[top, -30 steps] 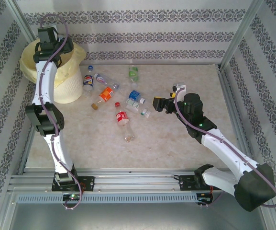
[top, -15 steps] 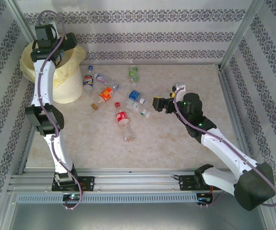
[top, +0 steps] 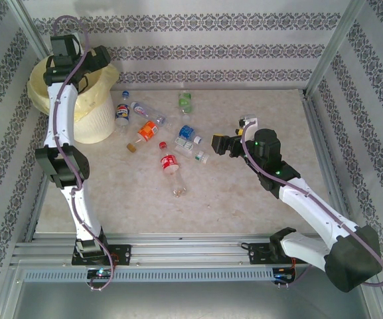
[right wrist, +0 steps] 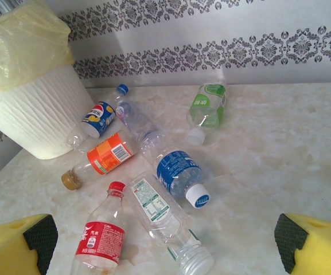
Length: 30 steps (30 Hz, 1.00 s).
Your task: Put the plastic bottles in the bin
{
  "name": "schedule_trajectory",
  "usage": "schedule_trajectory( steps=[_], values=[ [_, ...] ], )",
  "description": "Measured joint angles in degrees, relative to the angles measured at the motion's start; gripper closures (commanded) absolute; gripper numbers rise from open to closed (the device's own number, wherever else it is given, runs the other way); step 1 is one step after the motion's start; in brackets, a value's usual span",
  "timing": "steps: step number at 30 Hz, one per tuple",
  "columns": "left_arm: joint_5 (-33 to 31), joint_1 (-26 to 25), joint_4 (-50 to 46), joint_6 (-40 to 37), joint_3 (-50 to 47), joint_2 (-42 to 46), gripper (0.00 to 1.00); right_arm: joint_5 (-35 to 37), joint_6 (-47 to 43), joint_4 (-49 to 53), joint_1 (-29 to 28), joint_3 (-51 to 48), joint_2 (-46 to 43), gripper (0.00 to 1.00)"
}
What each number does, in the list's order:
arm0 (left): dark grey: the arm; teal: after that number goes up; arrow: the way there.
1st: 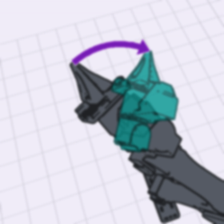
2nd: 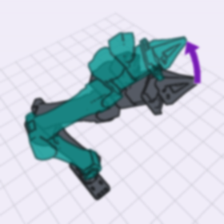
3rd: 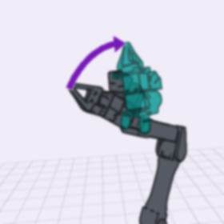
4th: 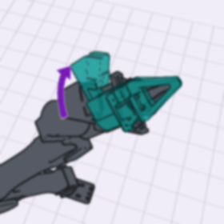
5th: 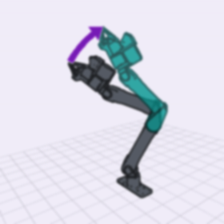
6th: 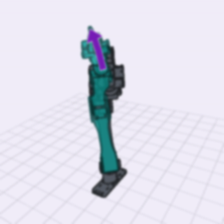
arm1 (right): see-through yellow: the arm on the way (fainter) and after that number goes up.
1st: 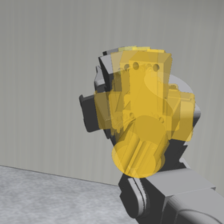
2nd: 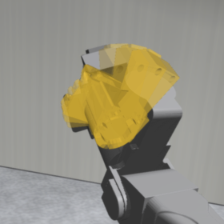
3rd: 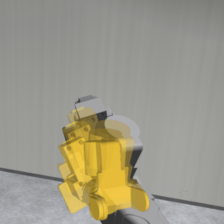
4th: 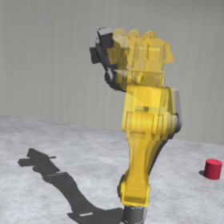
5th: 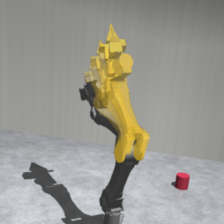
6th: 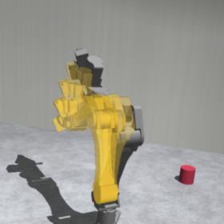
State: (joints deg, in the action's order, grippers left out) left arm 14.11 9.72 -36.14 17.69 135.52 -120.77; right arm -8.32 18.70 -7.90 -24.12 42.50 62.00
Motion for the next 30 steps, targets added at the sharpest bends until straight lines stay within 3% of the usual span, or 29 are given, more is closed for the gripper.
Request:
schedule_trajectory(
  steps=[6,14,30],
  values=[
    [-3.1,-4.0,-1.4,1.7,-1.3,3.0,0.00,1.0,0.4,0.0,0.0,0.0,0.0,0.02],
    [-8.6,-13.4,-0.7,2.2,-11.7,13.2,0.00,2.5,0.8,0.3,0.0,0.0,3.2,0.02],
    [-2.6,-21.0,10.7,13.3,-37.9,18.7,0.00,-0.2,-4.8,2.6,-1.4,1.7,17.2,0.03]
  ],
)
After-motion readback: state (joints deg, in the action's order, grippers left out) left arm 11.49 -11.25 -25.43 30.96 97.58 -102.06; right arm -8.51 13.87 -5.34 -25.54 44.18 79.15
